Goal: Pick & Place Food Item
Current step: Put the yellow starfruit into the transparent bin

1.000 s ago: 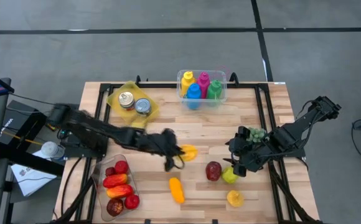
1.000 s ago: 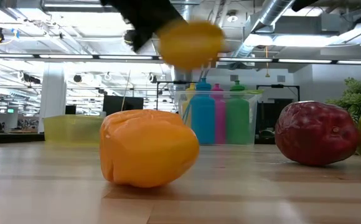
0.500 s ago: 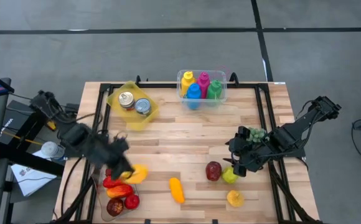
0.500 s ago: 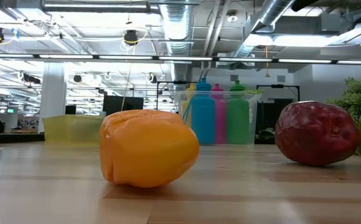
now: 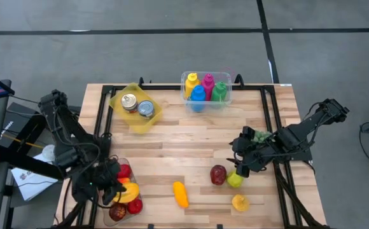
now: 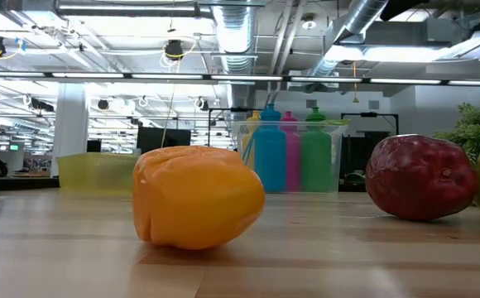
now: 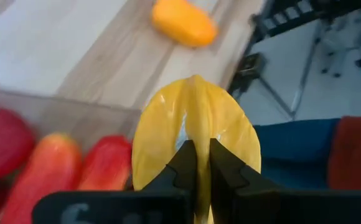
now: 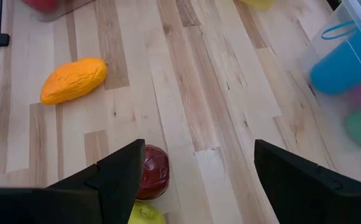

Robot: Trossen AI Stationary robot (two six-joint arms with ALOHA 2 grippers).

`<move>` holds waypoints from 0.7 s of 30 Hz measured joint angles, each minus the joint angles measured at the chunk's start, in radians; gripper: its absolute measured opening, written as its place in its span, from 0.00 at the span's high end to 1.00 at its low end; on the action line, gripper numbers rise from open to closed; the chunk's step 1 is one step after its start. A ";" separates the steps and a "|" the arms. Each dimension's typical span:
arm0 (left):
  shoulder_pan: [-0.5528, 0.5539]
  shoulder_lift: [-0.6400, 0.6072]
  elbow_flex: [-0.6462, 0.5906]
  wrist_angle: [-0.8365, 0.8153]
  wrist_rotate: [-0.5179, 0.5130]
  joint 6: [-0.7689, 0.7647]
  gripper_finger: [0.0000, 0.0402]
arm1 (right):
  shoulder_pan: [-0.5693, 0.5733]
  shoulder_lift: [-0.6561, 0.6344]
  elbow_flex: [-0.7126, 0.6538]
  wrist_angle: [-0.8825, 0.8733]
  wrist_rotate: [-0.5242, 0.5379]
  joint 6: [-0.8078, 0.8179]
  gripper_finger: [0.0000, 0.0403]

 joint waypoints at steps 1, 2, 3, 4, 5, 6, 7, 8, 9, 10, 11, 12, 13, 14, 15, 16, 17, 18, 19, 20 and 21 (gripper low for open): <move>-0.008 -0.001 0.000 -0.030 0.011 -0.022 0.99 | -0.004 0.000 0.000 0.000 0.000 0.000 0.27; -0.016 -0.003 0.000 -0.060 0.033 -0.049 0.99 | -0.007 0.000 0.000 0.000 -0.001 0.000 0.27; -0.026 -0.004 0.000 -0.093 0.059 -0.077 0.99 | -0.007 0.000 0.000 0.000 -0.001 0.000 0.27; -0.034 -0.004 0.000 -0.133 0.085 -0.108 0.98 | -0.007 0.000 0.000 0.000 0.000 0.000 0.27; -0.044 -0.004 0.000 -0.175 0.103 -0.140 0.98 | -0.007 0.000 0.000 0.000 0.000 0.000 0.27; -0.054 -0.004 0.000 -0.213 0.111 -0.173 0.98 | -0.007 0.000 0.000 0.000 0.000 0.000 0.27; -0.065 -0.004 0.000 -0.249 0.111 -0.205 0.98 | -0.007 0.000 0.000 0.000 -0.001 0.000 0.27; -0.074 -0.004 0.000 -0.285 0.111 -0.233 0.98 | -0.007 0.000 0.000 0.000 -0.001 0.000 0.27; -0.083 -0.004 0.000 -0.316 0.111 -0.256 0.98 | -0.007 0.000 0.000 0.000 -0.001 0.000 0.27; -0.091 -0.004 0.000 -0.338 0.111 -0.269 0.98 | -0.006 0.000 0.000 0.000 -0.001 0.000 0.27; -0.099 -0.004 0.000 -0.355 0.111 -0.281 0.98 | -0.007 0.000 0.000 0.000 -0.001 0.000 0.27; -0.106 -0.004 0.000 -0.369 0.110 -0.286 0.98 | -0.007 0.000 0.000 0.000 -0.001 0.000 0.27; -0.110 -0.004 -0.003 -0.374 0.109 -0.288 0.98 | -0.007 0.000 0.000 0.000 -0.001 0.000 0.27; -0.112 -0.004 -0.008 -0.370 0.104 -0.289 0.98 | -0.007 0.000 0.000 0.000 -0.001 0.000 0.27; -0.115 -0.004 -0.015 -0.368 0.099 -0.298 0.98 | -0.007 0.000 0.000 0.000 -0.001 0.000 0.27; -0.120 -0.003 -0.024 -0.369 0.089 -0.311 0.98 | -0.007 0.000 0.000 0.000 -0.001 0.000 0.27; -0.127 0.001 -0.031 -0.372 0.067 -0.322 0.98 | -0.007 0.000 0.000 0.000 -0.001 0.000 0.27; -0.138 0.006 -0.039 -0.370 0.041 -0.335 0.98 | -0.006 0.000 0.000 0.000 -0.001 0.000 0.27; -0.151 0.010 -0.047 -0.370 0.013 -0.347 0.98 | -0.006 0.000 0.000 0.000 -0.001 0.000 0.27; -0.165 0.010 -0.057 -0.368 -0.009 -0.362 0.98 | -0.006 0.000 0.000 0.000 -0.001 0.000 0.27; -0.178 0.010 -0.067 -0.372 -0.021 -0.377 0.98 | -0.006 0.000 0.000 0.000 -0.001 0.000 0.27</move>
